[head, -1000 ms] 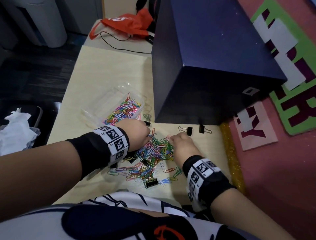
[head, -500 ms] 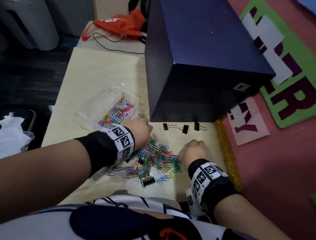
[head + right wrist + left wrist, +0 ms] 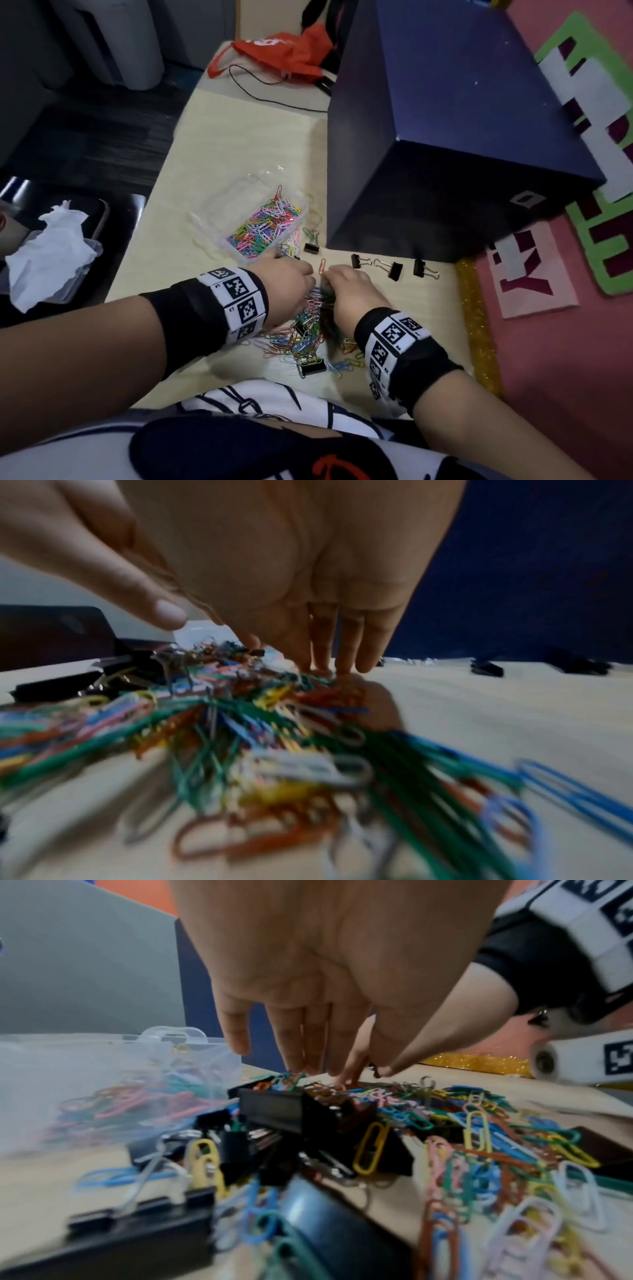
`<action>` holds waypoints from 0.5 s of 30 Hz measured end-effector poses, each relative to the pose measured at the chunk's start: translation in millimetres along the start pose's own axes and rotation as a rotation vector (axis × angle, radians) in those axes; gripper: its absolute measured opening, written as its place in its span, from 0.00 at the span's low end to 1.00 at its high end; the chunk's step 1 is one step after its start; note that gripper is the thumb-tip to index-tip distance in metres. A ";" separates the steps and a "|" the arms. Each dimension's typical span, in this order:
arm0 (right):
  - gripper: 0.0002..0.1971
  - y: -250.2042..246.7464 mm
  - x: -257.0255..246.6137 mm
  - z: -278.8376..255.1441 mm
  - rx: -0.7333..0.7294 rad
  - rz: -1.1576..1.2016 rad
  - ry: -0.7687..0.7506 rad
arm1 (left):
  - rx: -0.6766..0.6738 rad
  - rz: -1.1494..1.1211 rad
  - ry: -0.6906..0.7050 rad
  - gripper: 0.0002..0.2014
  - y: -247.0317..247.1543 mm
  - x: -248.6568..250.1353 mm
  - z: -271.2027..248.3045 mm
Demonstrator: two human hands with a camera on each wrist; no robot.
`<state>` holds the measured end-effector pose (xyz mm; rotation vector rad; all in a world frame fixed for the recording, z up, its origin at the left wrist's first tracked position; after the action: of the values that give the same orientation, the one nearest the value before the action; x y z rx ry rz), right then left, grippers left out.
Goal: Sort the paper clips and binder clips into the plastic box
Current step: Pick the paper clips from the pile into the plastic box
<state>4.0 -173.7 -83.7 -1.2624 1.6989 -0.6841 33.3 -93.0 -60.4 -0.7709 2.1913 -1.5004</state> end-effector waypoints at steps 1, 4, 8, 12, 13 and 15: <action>0.26 -1.9 -1.0 2.4 -0.002 -0.039 0.008 | 0.014 -0.001 -0.023 0.20 -1.8 -4.6 0.2; 0.22 -9.7 -3.1 10.7 0.021 -0.066 0.043 | 0.039 -0.026 -0.074 0.20 -2.5 -16.8 2.2; 0.23 -26.1 -11.7 27.0 0.119 -0.016 -0.021 | 0.063 -0.029 -0.134 0.19 -4.3 -25.0 4.4; 0.38 -17.2 -18.1 40.8 -0.026 -0.052 -0.101 | 0.028 -0.001 -0.159 0.21 1.8 -27.9 2.8; 0.38 -14.6 -18.0 41.5 -0.046 -0.083 -0.103 | 0.008 -0.002 -0.160 0.21 5.1 -29.2 2.7; 0.29 -14.3 -16.8 40.3 0.005 -0.120 -0.095 | -0.010 -0.007 -0.156 0.22 9.3 -31.9 2.8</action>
<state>47.8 -159.7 -84.8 -1.3808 1.5534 -0.6873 57.7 -72.5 -70.0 -0.8685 2.0843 -1.3841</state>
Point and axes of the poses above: each hand's wrist, its own z-axis towards the middle knuckle, its own y-axis out of the palm, x = y × z, the point moved 9 cm from there along z, towards the middle knuckle, and after that the axes turned 10 degrees about -y, right-handed, at the moved point
